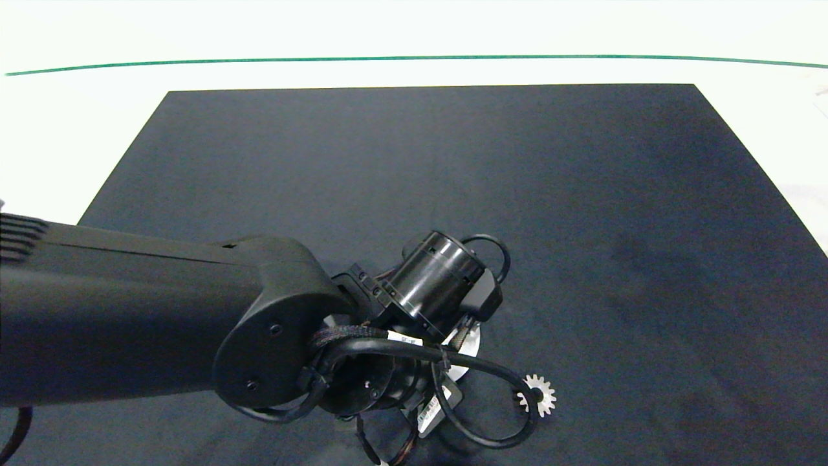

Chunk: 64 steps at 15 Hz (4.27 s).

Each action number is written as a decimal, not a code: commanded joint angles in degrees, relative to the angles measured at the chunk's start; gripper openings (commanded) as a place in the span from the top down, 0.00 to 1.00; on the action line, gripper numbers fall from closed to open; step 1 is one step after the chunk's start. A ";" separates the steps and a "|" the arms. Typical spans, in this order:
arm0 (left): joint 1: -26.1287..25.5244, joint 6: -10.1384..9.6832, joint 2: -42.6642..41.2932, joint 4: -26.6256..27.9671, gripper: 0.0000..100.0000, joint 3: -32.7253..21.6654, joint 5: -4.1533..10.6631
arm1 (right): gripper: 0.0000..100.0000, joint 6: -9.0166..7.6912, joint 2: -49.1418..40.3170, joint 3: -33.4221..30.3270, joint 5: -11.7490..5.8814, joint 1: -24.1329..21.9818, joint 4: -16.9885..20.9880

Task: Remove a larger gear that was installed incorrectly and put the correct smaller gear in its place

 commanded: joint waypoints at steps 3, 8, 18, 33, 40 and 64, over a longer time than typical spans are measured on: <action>-0.03 0.02 0.45 -0.28 0.55 -0.01 0.11 | 0.00 -0.07 -0.06 -0.02 0.03 0.01 0.15; -0.03 0.11 -0.34 -0.19 0.65 -0.36 0.46 | 0.00 -0.07 -0.06 -0.02 0.21 0.01 0.15; -0.29 -0.24 -2.89 -0.02 0.69 -0.01 0.72 | 0.00 -0.07 -0.06 0.06 0.21 0.01 0.23; -0.29 -0.24 -3.42 0.07 0.69 1.22 0.64 | 0.00 -0.68 -0.06 1.47 0.21 0.01 -1.09; -0.38 -0.68 -3.51 2.79 0.69 -2.38 0.72 | 0.00 -0.68 -0.06 1.47 0.21 0.01 -1.09; -0.46 -7.98 -3.51 17.03 0.00 -7.48 0.81 | 0.00 -1.65 0.73 2.35 0.21 -0.08 -1.17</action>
